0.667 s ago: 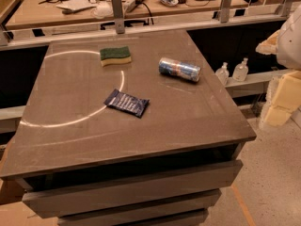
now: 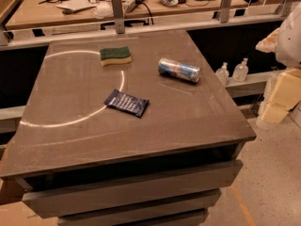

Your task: Place redbull can upright

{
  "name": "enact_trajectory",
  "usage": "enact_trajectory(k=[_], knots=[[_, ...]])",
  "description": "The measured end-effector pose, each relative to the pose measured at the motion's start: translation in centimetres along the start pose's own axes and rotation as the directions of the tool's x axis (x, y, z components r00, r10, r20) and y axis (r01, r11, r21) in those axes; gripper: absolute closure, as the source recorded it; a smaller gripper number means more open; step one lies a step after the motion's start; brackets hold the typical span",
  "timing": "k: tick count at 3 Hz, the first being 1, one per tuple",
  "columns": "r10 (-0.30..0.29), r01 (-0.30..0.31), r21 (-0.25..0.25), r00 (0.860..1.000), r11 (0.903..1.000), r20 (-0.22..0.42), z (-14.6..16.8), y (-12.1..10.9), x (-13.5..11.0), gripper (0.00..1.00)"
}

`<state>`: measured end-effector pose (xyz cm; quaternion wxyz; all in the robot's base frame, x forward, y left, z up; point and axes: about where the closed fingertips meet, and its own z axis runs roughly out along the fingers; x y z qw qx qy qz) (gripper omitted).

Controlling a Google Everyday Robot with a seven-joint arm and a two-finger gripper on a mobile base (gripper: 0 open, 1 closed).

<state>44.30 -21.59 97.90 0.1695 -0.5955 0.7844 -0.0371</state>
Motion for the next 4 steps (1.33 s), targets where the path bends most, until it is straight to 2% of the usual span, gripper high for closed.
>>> enact_trajectory(k=[1, 2, 4], knots=[[0.009, -0.009, 0.002, 1.000, 1.0000, 0.002, 1.2, -2.2, -0.4, 0.00], [0.012, -0.011, -0.020, 0.999, 0.9997, 0.035, 3.3, -5.1, -1.6, 0.00], [0.043, -0.043, -0.006, 0.997, 0.9991, 0.068, 6.8, -9.5, -5.4, 0.00]])
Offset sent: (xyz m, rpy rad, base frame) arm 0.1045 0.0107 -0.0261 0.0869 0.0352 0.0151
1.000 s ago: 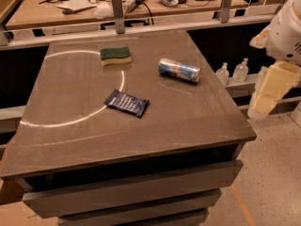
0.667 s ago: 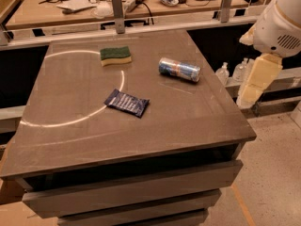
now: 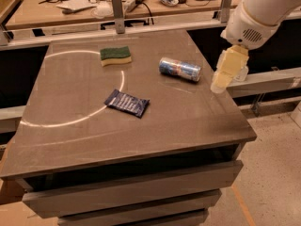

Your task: Place redbull can upright

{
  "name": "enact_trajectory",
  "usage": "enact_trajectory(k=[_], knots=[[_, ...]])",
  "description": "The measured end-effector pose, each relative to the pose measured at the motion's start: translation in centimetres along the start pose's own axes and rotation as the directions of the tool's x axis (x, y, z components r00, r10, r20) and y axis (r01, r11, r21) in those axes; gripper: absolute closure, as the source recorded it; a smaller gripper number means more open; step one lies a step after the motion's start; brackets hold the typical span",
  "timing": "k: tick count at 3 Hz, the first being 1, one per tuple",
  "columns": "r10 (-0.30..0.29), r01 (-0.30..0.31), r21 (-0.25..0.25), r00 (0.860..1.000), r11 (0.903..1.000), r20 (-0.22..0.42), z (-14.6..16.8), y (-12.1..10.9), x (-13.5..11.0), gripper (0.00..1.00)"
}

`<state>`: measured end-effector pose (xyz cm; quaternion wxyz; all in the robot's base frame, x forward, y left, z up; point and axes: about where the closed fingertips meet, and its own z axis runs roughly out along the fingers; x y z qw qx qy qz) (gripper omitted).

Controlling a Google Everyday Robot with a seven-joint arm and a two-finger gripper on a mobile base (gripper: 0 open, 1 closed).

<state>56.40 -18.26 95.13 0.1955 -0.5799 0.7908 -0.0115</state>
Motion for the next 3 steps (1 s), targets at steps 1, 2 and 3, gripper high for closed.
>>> enact_trajectory(k=[1, 2, 3], knots=[[0.015, -0.015, 0.012, 1.000, 0.9998, -0.002, 3.8, -2.9, -3.2, 0.00], [0.018, -0.018, 0.015, 1.000, 0.9997, -0.010, 6.7, -4.6, -5.5, 0.00], [0.020, -0.020, -0.004, 0.999, 0.9998, -0.032, 10.0, -5.6, -7.5, 0.00]])
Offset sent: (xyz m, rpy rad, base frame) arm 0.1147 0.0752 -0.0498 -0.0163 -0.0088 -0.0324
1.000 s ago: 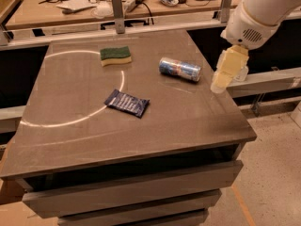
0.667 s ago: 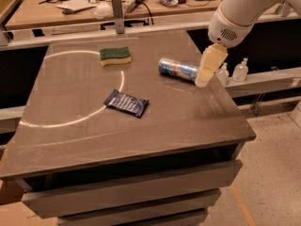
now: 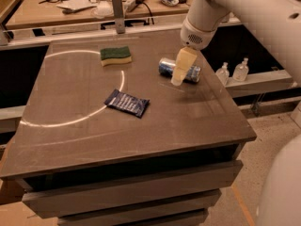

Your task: Place redbull can upright

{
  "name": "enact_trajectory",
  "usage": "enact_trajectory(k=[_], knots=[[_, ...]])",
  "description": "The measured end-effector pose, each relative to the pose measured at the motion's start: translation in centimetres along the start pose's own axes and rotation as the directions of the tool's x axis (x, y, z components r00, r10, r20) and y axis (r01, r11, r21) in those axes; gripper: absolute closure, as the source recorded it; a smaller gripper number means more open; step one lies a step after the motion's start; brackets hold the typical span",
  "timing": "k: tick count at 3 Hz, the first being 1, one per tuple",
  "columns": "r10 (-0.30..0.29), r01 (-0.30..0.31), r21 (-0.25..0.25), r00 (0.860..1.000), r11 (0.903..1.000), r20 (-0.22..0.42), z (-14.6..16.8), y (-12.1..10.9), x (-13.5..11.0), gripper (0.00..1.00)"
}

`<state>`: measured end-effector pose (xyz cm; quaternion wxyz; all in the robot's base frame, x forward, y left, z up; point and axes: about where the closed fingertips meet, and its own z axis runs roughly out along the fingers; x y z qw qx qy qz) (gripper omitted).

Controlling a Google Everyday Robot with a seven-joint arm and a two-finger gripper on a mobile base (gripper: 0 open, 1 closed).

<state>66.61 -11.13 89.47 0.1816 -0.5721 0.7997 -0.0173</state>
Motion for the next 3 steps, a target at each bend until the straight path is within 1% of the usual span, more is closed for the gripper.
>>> enact_trajectory(k=[1, 2, 3], knots=[[0.011, -0.012, -0.032, 1.000, 0.9994, -0.028, 2.9, -0.8, -1.2, 0.00], [0.020, -0.023, -0.063, 0.999, 0.9978, -0.043, 4.9, -1.4, -2.1, 0.00], [0.016, -0.019, -0.091, 0.999, 0.9957, -0.041, 6.2, -1.5, -2.9, 0.22]])
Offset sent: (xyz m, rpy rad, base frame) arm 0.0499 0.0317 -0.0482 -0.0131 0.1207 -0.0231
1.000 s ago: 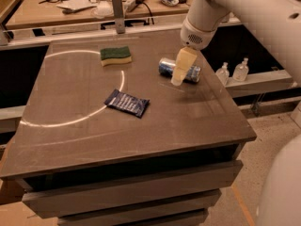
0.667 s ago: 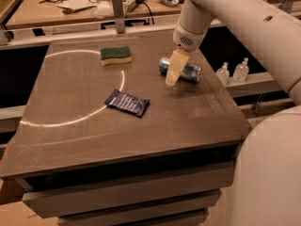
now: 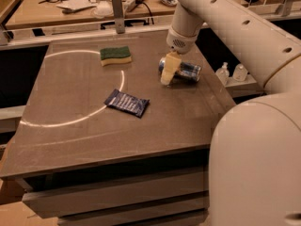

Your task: Place redbull can upright

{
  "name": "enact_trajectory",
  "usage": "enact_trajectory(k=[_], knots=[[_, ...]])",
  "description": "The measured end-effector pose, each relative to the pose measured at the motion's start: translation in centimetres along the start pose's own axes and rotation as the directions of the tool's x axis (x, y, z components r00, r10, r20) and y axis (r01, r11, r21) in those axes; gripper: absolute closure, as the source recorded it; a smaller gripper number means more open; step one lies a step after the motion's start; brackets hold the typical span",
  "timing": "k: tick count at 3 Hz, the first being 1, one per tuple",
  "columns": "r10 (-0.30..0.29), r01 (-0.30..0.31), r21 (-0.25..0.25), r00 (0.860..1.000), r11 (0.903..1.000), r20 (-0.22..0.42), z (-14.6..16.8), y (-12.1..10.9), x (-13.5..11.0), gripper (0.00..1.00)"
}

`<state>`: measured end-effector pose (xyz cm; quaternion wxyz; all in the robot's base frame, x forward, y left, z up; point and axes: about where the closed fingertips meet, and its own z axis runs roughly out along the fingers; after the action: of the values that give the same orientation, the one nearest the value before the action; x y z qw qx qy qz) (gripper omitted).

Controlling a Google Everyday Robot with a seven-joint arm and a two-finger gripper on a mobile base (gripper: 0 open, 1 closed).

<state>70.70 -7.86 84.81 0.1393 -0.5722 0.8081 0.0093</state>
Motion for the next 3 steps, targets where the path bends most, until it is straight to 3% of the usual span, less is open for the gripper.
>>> enact_trajectory(k=[2, 3], knots=[[-0.049, 0.049, -0.010, 0.998, 0.9987, 0.028, -1.0, 0.3, -1.3, 0.85], [-0.078, 0.074, 0.028, 0.986, 0.9968, 0.146, -5.2, 0.6, -1.9, 1.00]])
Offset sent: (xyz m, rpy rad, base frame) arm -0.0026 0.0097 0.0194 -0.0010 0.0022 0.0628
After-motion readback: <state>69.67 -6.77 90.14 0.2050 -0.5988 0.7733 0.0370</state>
